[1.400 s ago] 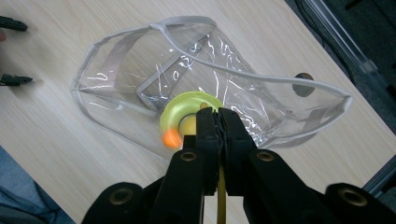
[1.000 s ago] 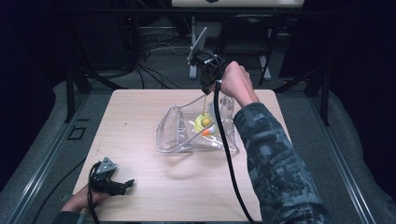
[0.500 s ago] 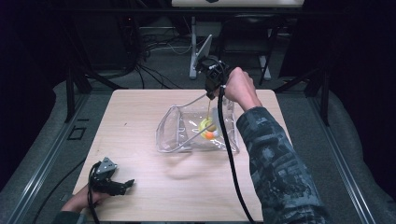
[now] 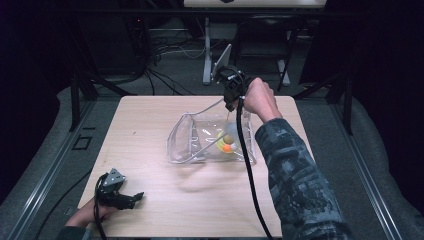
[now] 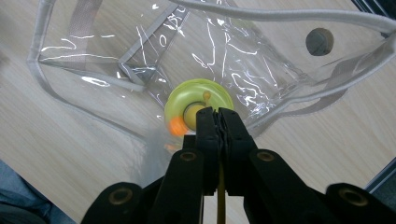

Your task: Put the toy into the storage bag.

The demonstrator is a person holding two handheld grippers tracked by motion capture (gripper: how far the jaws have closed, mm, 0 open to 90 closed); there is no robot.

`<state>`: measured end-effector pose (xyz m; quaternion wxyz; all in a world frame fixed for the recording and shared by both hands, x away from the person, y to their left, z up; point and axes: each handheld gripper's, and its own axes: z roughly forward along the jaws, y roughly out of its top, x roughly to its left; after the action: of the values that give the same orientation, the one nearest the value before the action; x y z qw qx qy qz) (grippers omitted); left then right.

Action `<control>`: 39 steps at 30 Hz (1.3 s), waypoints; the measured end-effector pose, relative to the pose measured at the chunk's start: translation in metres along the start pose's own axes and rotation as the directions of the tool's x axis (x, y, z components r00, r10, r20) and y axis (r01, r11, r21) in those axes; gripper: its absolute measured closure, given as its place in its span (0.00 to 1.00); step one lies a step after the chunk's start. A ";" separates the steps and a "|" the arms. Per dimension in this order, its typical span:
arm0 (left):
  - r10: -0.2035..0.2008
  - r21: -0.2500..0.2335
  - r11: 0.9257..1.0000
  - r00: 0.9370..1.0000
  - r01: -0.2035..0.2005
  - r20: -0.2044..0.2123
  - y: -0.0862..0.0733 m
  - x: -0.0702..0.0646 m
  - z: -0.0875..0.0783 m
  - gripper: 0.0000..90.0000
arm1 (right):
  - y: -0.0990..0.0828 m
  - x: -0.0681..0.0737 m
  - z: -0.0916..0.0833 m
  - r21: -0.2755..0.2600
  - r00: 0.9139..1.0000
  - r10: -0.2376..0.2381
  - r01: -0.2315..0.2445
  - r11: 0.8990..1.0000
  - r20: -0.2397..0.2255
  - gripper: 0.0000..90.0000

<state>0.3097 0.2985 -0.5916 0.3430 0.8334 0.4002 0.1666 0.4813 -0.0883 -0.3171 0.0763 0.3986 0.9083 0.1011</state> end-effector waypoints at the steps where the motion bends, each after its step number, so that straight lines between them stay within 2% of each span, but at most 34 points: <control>1: -0.001 0.000 1.000 1.000 0.001 0.000 0.000 0.000 0.000 0.00 | 0.000 0.000 0.001 0.004 1.000 0.002 -0.002 1.000 0.002 0.97; 26: 0.000 0.001 1.000 1.000 0.000 0.002 0.000 0.000 0.000 0.00 | -0.012 -0.005 0.026 0.067 1.000 0.029 -0.030 0.997 0.007 0.97; 35: 0.000 0.000 1.000 1.000 0.000 0.002 0.000 0.000 0.000 0.00 | -0.015 -0.006 0.026 0.051 0.999 0.030 -0.031 0.998 0.018 0.97; 39: 0.000 0.000 1.000 1.000 0.000 0.002 0.000 0.000 0.000 0.00 | -0.017 -0.006 0.021 0.022 1.000 0.029 -0.029 0.999 0.011 0.94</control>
<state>0.3098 0.2980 -0.5916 0.3434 0.8335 0.4000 0.1656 0.4778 -0.1013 -0.3409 0.0751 0.4132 0.9031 0.0902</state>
